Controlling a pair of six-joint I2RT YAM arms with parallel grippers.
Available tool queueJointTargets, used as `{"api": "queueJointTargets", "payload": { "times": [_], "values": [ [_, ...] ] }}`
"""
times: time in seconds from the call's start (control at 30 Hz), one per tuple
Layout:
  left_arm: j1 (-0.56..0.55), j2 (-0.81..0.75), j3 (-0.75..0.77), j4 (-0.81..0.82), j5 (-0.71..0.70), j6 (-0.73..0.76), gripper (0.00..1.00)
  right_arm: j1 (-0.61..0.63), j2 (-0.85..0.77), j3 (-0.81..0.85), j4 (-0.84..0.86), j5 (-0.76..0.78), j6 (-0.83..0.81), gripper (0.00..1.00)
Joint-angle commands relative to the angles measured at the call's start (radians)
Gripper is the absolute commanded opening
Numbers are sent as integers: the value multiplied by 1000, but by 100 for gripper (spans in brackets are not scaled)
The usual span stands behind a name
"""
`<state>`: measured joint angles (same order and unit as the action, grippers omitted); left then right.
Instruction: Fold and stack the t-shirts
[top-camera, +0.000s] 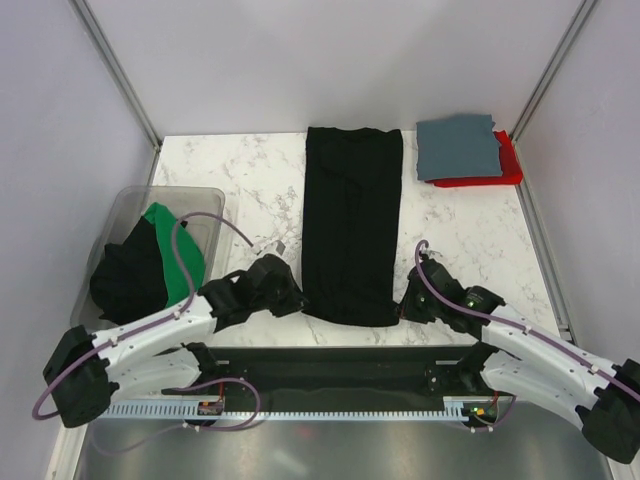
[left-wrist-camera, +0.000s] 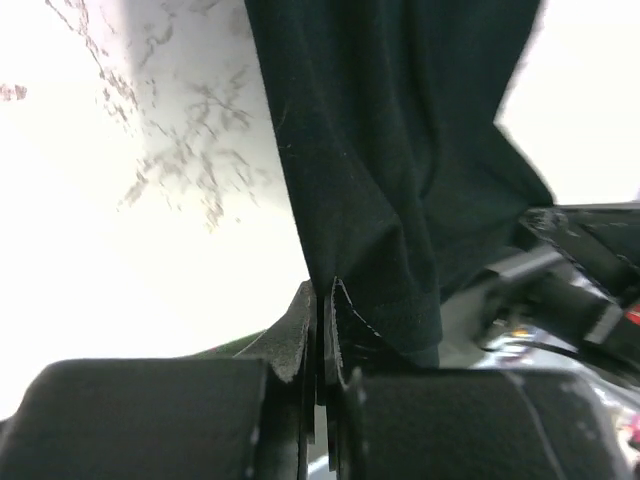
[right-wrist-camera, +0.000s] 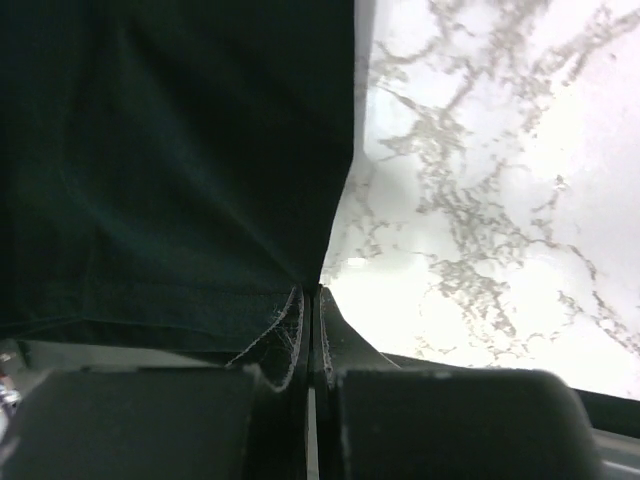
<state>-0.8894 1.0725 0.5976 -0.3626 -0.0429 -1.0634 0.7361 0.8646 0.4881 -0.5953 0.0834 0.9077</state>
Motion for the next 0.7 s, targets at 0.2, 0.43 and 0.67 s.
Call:
{"api": "queueJointTargets", "payload": {
  "times": [0.2,0.43,0.67],
  "values": [
    [-95,-170,-142,-114,0,-208,2,14,-127,9,-64,-120,42,0],
    [-125,-195,12,-229,-67,-158,2,19,-142,113,-136,-16,10,0],
    [-20,25,388,-368,-177,71,2,2,95,439,-167,196,-150,0]
  ]
}}
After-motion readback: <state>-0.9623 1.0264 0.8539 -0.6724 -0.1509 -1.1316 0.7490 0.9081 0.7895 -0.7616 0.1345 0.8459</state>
